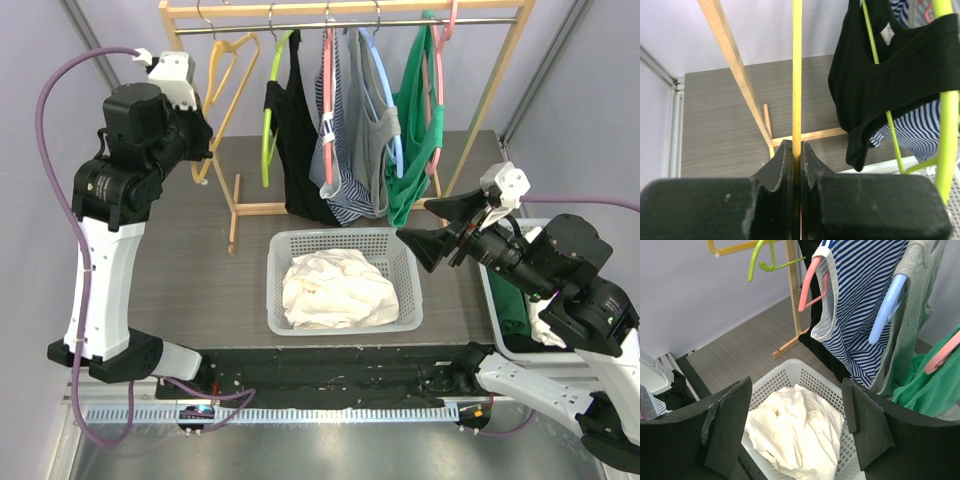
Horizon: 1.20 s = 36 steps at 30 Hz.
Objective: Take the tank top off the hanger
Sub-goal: Place the hanger at the clothesline.
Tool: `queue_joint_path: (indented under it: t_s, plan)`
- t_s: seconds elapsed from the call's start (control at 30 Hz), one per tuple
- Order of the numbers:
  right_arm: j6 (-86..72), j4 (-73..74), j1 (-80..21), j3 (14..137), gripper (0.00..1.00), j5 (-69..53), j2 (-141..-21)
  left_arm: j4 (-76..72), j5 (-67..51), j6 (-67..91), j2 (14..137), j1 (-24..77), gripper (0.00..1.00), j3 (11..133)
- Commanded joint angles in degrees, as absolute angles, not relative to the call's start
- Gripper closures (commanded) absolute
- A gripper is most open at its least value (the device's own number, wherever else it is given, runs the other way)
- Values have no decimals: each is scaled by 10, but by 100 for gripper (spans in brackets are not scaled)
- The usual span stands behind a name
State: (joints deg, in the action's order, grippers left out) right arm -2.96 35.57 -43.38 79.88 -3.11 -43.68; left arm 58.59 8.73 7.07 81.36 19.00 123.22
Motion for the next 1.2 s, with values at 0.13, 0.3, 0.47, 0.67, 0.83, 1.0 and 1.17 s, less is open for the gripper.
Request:
queue_joint_path:
  t_s: [0.13, 0.3, 0.47, 0.67, 0.83, 1.0, 1.17]
  plan:
    - [-26, 323, -432, 794, 20, -48, -445, 504, 108, 102, 750, 187, 100, 1196]
    - [-29, 321, -432, 794, 21, -51, -443, 506, 149, 95, 755, 187, 100, 1191]
    - [-32, 321, -432, 791, 21, -48, -433, 504, 177, 95, 763, 188, 100, 1187]
    - [-35, 320, -432, 790, 21, -48, -429, 505, 175, 106, 783, 189, 100, 1192]
    - [-36, 321, -432, 784, 21, -50, -423, 505, 172, 111, 801, 194, 100, 1204]
    - [-36, 321, -432, 773, 22, -50, -415, 505, 181, 109, 818, 208, 100, 1217]
    - [-33, 320, -432, 766, 23, -47, -406, 502, 199, 95, 821, 228, 100, 1209]
